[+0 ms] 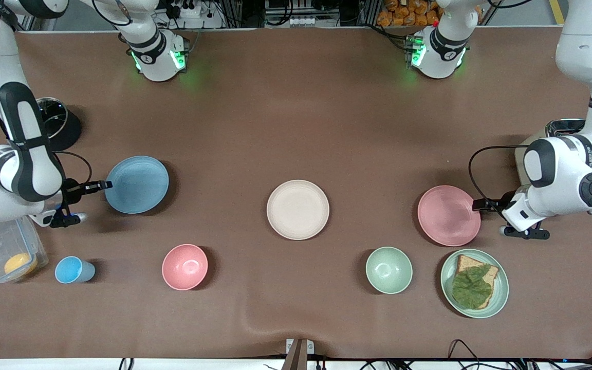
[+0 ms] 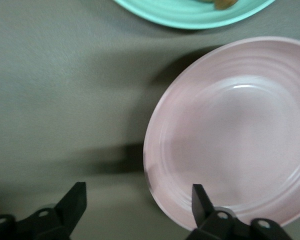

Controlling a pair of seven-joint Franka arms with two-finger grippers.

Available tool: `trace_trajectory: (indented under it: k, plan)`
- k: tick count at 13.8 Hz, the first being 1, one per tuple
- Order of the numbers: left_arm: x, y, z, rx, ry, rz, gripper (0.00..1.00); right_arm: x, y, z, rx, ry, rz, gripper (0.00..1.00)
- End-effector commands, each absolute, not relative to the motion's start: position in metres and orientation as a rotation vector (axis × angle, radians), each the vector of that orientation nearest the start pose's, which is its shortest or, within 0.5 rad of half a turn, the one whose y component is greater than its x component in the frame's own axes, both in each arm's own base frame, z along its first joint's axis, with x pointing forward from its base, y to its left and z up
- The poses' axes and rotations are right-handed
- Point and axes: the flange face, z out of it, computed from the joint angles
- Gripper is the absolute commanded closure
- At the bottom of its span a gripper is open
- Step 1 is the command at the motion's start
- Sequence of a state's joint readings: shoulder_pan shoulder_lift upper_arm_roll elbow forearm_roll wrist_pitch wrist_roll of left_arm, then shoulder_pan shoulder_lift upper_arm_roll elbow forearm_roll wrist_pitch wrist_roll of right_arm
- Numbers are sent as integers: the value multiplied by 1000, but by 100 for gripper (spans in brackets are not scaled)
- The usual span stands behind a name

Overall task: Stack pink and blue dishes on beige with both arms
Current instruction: 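Grasp the blue plate rim with the right gripper while the left grasps the pink plate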

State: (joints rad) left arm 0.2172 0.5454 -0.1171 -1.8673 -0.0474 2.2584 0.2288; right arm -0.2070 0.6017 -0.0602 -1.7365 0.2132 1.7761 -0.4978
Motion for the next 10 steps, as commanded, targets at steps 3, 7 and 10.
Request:
trace_trajectory:
  k: [3,7,10]
  plan:
    - [623,60,188,-3311,168,197,83,593,-130,219,-2691,-176,648,100]
    - [625,60,195,-3310,173,179,100,597,-119,225,-2693,-150,680,100]
    - [628,63,236,-3305,205,149,100,598,-118,226,-2695,-150,679,100]
